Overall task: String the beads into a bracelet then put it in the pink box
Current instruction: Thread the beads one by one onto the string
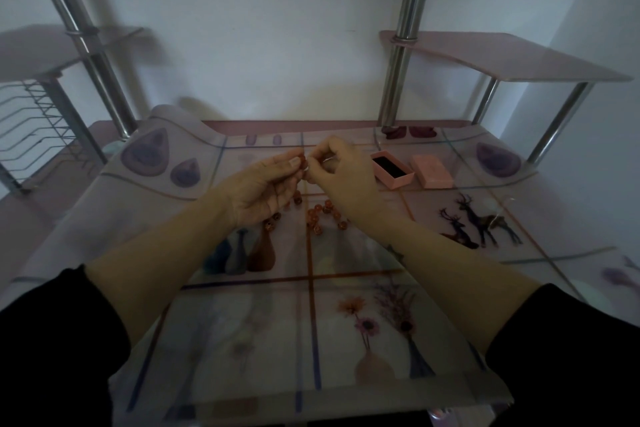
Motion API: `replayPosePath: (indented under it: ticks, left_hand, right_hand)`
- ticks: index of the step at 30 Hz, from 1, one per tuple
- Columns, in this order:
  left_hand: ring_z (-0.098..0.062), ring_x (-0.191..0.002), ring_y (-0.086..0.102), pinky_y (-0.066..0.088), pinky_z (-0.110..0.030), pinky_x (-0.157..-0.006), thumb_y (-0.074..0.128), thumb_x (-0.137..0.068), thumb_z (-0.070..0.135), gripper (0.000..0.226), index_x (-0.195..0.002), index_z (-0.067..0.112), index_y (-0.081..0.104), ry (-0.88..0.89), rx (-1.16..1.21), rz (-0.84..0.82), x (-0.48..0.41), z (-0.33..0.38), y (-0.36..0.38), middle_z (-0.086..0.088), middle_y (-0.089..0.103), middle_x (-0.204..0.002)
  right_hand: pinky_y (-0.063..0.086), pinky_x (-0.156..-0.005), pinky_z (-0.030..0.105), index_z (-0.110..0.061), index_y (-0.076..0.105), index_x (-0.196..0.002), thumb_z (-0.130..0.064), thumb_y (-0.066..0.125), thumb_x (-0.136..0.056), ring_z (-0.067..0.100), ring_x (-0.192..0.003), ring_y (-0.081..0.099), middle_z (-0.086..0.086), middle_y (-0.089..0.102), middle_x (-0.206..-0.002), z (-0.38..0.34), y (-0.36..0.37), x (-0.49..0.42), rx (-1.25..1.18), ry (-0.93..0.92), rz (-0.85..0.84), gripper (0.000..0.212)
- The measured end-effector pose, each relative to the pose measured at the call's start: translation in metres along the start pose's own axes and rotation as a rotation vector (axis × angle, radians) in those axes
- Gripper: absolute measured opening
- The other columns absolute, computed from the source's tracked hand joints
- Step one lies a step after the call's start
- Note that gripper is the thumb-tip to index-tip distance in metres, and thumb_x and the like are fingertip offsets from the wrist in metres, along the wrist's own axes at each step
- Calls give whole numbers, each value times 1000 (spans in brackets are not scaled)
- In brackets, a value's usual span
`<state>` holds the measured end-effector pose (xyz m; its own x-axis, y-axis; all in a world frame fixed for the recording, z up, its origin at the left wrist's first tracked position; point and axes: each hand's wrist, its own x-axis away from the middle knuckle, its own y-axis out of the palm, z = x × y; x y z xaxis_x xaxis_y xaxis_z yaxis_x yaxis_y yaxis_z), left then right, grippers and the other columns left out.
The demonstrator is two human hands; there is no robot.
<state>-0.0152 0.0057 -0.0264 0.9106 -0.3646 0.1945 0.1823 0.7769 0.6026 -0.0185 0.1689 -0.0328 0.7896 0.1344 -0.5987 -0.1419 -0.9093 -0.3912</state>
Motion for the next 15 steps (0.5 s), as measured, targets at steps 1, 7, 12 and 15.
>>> replayPosePath:
  ticks: [1,7,12,15]
  left_hand:
    - [-7,-68,68,56,-15,-66,60,-87,2,23,-107,8,68,1,-2,-2,0,0,0,-6,71,-87]
    - [-7,-68,68,56,-15,-66,61,-85,2,26,-110,7,67,-3,-5,-4,0,-1,1,-6,69,-90]
    - [-7,-69,67,55,-15,-68,62,-83,2,40,-124,4,59,2,-15,5,-1,-2,1,-7,67,-95]
    - [-7,-69,67,56,-15,-67,61,-85,2,38,-124,4,60,-2,-26,-2,-1,-1,1,-7,67,-95]
  right_hand:
    - [58,-59,31,-13,57,-82,-8,64,-88,20,-64,69,1,65,-73,0,0,0,1,-2,-1,10]
    - [58,-60,37,-8,59,-83,-8,65,-88,21,-65,68,6,65,-75,2,1,1,-2,-7,4,7]
    - [55,-57,20,-15,57,-81,-9,65,-87,12,-65,64,-8,61,-71,1,1,0,13,-41,29,12]
    - [58,-60,29,-14,58,-82,-9,65,-87,13,-64,67,-3,64,-75,3,1,0,-10,-24,21,11]
